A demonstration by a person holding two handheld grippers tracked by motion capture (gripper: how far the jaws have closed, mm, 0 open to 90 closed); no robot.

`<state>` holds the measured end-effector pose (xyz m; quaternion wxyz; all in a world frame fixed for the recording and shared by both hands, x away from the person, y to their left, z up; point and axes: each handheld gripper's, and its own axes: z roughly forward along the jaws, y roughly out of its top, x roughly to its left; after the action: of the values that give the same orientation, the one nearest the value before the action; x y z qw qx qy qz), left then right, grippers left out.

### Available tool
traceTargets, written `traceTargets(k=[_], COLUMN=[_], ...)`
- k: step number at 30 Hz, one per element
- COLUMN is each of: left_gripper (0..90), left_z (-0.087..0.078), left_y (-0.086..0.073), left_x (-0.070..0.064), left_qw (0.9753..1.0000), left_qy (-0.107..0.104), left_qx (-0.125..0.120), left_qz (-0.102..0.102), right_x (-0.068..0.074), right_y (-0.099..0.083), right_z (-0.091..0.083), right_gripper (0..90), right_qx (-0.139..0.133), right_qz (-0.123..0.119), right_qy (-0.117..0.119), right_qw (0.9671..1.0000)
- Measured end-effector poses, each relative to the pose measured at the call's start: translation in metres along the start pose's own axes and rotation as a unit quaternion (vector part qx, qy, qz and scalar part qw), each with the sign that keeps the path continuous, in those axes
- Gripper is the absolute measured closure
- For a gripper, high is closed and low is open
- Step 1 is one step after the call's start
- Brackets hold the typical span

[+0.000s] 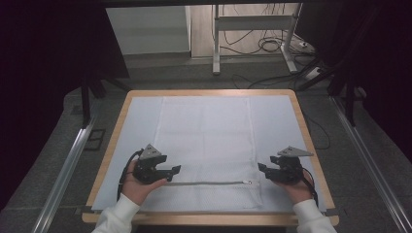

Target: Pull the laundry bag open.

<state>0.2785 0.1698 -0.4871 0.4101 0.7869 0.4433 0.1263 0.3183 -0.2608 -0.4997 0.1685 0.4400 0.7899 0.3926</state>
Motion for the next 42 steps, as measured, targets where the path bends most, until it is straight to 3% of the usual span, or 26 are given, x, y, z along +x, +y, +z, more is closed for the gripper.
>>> traceTargets(k=[10,20,30,42], left_gripper=[31.9,32.1,32.4,32.4], left_z=[0.012,0.026,0.044,0.056], left_y=[0.010,0.016,0.022,0.026], left_x=[-0.015,-0.039,-0.059,-0.071], left_qw=[0.9998,0.9987,0.9961,0.9949], left_qy=[-0.019,-0.041,-0.080,-0.084], left_qx=[0.006,0.017,0.027,0.046], left_qz=[0.007,0.025,0.023,0.032], right_x=[-0.003,-0.004,-0.005,-0.006], right_y=[-0.004,-0.002,-0.003,-0.003], right_z=[-0.003,0.000,0.002,0.002], right_gripper=[38.2,38.2,38.2,38.2], right_qx=[0.001,0.001,0.005,0.007], right_qz=[0.004,0.002,0.000,-0.005], right_qy=[-0.005,-0.013,-0.016,-0.021], right_qw=[1.0000,0.9999,0.9999,0.9997])
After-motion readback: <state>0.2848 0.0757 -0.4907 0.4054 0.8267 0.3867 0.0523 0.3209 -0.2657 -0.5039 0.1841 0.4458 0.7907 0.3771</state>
